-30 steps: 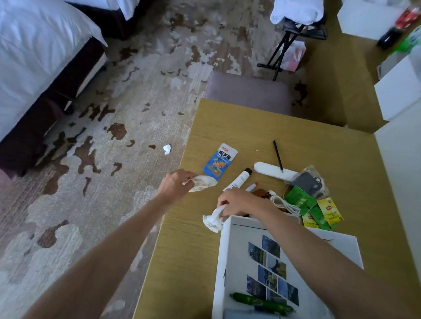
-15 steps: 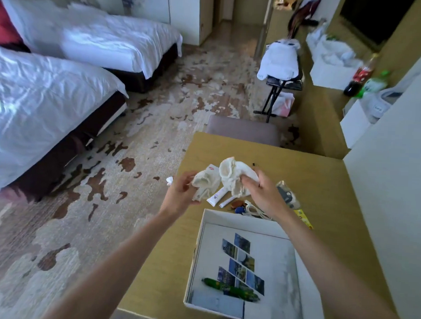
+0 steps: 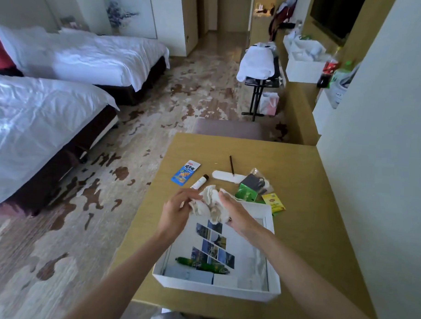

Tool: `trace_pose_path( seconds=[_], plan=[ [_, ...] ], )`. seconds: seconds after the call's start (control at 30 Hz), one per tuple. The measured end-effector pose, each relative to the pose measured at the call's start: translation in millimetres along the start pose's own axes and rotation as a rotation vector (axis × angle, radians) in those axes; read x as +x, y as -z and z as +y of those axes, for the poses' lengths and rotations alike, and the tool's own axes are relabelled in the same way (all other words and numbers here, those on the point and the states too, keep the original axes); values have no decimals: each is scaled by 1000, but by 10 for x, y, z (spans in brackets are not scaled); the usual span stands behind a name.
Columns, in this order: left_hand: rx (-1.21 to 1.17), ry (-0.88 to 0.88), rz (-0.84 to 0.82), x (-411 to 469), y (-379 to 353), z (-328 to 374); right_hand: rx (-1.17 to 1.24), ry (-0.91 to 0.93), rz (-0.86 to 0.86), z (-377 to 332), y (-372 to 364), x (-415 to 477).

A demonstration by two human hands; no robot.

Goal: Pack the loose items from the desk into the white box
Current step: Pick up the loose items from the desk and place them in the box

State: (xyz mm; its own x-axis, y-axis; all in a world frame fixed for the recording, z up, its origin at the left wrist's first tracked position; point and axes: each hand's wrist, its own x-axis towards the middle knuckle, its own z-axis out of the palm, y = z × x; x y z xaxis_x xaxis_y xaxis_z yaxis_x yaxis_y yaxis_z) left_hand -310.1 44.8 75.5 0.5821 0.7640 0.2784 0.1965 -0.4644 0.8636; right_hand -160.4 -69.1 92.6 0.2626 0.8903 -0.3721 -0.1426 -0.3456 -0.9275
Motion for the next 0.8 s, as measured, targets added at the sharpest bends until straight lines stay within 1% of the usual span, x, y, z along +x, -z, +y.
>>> trace_pose_path(
  seconds=[0.07, 0.17, 0.3, 0.37, 0.43, 0.53, 0.6, 0.63, 0.7, 0.8],
  plan=[
    [-23, 41, -4, -42, -48, -31, 275, -83, -23, 95, 0, 35],
    [-91, 97, -39, -59, -147, -29, 320, -80, -101, 155, 32, -16],
    [-286, 240, -107, -37, -244, -92, 421, -115, -195, 240, 49, -71],
    [-384, 313, -149, -20, -270, -153, 435, -114, -172, 251, 63, -36],
    [-415, 350, -176, 1, -276, -209, 478, -113, -107, 231, 98, 28],
    [-294, 392, -223, 47, -242, -251, 582, -113, -34, 191, 169, 123],
    [-207, 451, -257, 78, -192, -260, 556, -115, -42, 177, 154, 170],
    [-207, 484, -286, 89, -175, -260, 510, -117, -54, 176, 119, 189],
    [-303, 564, -350, 104, -150, -229, 418, -106, -52, 198, 34, 234],
    [-524, 700, -337, 142, -92, -182, 347, -87, 0, 237, -54, 292]
  ],
)
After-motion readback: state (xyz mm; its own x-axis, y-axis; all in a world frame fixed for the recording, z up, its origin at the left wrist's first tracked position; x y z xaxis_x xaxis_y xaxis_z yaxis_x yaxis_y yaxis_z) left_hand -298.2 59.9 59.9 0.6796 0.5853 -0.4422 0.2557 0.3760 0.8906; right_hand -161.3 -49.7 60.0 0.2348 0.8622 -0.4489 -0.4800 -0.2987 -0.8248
